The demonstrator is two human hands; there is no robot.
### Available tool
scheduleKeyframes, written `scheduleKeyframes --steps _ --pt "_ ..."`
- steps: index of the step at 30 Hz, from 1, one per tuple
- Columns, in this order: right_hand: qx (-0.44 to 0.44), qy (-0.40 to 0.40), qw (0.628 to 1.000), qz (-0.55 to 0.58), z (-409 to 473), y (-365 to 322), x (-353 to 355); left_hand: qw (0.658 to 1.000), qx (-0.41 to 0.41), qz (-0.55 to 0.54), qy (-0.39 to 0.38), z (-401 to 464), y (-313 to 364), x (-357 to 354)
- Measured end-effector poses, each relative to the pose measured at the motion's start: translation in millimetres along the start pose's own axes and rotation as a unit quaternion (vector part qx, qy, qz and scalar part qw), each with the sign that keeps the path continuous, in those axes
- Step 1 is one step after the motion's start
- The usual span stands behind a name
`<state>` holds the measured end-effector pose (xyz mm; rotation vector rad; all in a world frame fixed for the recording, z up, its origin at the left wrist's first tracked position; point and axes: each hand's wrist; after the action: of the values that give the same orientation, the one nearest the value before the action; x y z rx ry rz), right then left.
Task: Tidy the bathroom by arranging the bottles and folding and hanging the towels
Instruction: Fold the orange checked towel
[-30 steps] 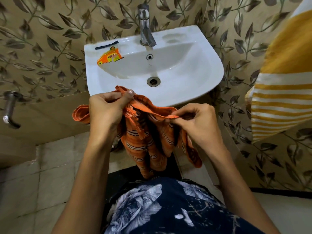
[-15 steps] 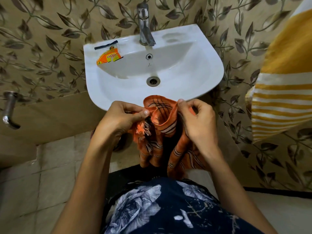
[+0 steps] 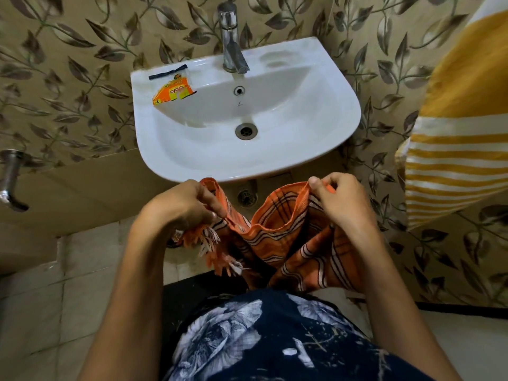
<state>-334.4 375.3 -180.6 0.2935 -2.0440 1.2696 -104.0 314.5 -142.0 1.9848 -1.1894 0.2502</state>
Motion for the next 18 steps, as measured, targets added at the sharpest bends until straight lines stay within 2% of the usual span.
scheduleKeyframes --steps 5,9,11,14,18 --pt "0.028 -0.086 0.995 0.037 -4.4 -2.3 -3.5 0.998 -0.06 0.009 -0.021 -8.7 12.5 -17.7" --pt "0.121 -0.167 0.977 0.054 -15.5 -15.2 -7.3 0.991 -0.127 -0.036 -0.022 -11.6 27.6 -34.5" --pt "0.14 -0.161 0.974 0.069 -19.4 -21.1 -8.5 0.989 -0.137 -0.042 -0.039 -11.7 34.7 -43.1" --pt "0.171 -0.102 0.976 0.089 -22.8 -25.8 -12.1 0.988 -0.137 -0.068 -0.029 -11.2 40.8 -53.6" --pt "0.174 -0.06 0.974 0.133 -24.0 -27.2 -14.5 0.988 -0.123 -0.086 0.041 -12.4 43.4 -57.4"
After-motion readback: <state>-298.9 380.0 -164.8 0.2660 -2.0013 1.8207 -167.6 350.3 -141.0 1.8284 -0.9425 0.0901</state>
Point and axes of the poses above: each hand's wrist, its own z-axis towards the middle knuckle, its own x-axis out of the back of the hand, y = z × x, and after that the axes turned 1 degree about -y, right-handed
